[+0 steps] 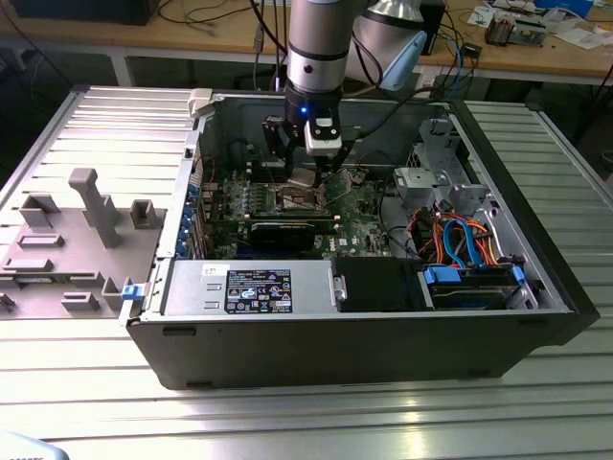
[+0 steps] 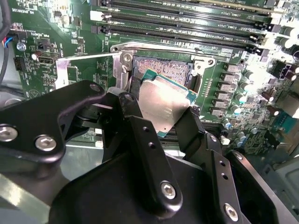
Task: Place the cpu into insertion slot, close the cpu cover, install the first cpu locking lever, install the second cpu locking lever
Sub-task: 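Install the second cpu locking lever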
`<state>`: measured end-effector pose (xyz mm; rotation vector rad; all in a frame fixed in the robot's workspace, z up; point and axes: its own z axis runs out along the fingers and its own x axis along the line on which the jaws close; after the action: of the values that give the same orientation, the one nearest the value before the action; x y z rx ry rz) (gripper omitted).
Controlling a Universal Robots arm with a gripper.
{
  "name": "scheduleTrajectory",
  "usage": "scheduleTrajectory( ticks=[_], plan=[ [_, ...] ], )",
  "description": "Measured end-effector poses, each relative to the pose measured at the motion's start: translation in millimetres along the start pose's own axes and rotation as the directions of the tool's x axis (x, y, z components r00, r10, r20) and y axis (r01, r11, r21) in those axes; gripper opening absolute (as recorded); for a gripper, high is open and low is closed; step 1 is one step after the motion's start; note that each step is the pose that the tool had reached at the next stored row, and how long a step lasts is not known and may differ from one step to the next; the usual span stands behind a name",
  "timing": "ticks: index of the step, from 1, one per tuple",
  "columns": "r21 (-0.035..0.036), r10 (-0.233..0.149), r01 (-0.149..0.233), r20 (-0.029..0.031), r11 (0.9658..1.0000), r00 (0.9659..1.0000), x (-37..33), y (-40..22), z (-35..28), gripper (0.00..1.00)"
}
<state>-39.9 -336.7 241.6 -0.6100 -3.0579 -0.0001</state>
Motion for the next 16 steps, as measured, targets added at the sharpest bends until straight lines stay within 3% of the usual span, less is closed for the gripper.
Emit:
scheduleTrajectory(
  ticks=[8, 16],
  plan=[
    [-0.0016, 0.076, -0.076, -0.0004, 0.9971, 0.9971, 0.0, 0.0, 1.0, 0.55],
    [-0.0024, 0.116, -0.116, -0.0007, 0.9933, 0.9933, 0.0, 0.0, 1.4, 0.55]
  ],
)
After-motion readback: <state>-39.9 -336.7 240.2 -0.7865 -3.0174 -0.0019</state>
